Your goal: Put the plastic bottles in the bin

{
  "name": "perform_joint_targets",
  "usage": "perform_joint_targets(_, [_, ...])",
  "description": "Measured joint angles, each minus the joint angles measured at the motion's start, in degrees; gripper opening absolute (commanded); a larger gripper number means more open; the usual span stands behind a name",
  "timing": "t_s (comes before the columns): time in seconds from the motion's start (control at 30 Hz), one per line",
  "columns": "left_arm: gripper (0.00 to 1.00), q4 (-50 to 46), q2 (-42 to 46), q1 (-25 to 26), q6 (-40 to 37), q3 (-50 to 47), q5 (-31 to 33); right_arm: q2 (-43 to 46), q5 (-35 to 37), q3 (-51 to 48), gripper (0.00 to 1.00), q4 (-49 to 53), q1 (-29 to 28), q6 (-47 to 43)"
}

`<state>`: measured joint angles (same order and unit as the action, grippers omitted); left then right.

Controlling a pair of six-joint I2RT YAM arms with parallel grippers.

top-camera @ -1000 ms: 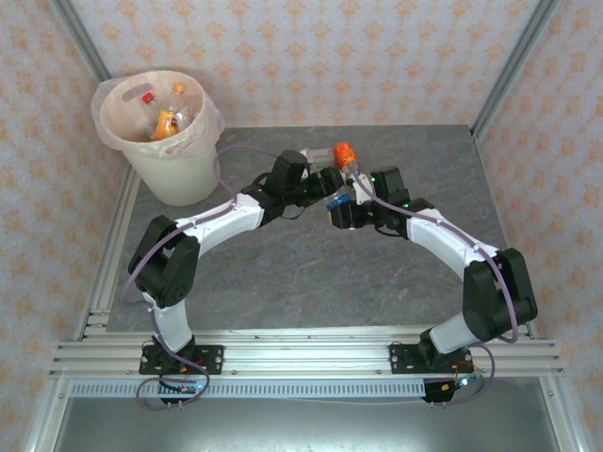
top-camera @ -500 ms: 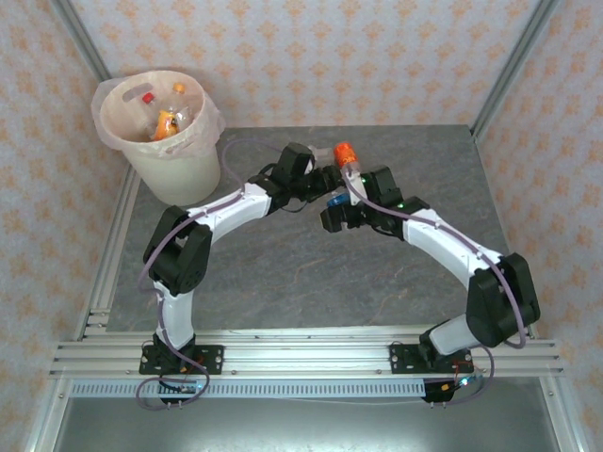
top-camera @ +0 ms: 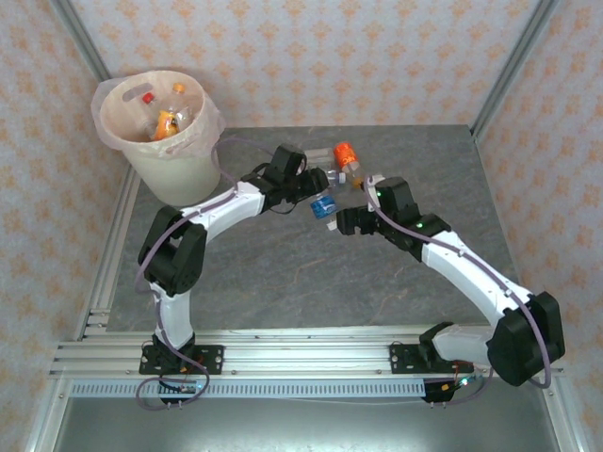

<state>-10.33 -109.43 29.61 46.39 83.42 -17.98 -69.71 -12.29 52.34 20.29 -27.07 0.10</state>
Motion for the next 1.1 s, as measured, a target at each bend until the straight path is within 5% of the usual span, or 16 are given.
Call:
perform_joint_targets(0.43, [0.52,-9.92,7.45,-1.16,-4.59,3.39,10.27,2.62,6.82,-3.06,0.99,-5.86,0.00,9.31])
perform_joint_targets(0.63, [0.52,-20.31,7.45,-2.54,-9.88,18.23,17.44,0.52,8.96,-3.26,0.99,-11.15,0.24,10.23])
perform_joint_targets(0.83, [0.54,-27.80,7.43,-10.43,-17.44,38.40,24.06,-2.54,9.99,-3.06,0.99,-14.99,1.33,11.10])
perform_joint_targets(1.1, [0.54,-31.39,5.70,-18.45,-32.17,56.98,41.62,-4.81,10.01,-1.70,0.99,-15.63,3.13,11.32])
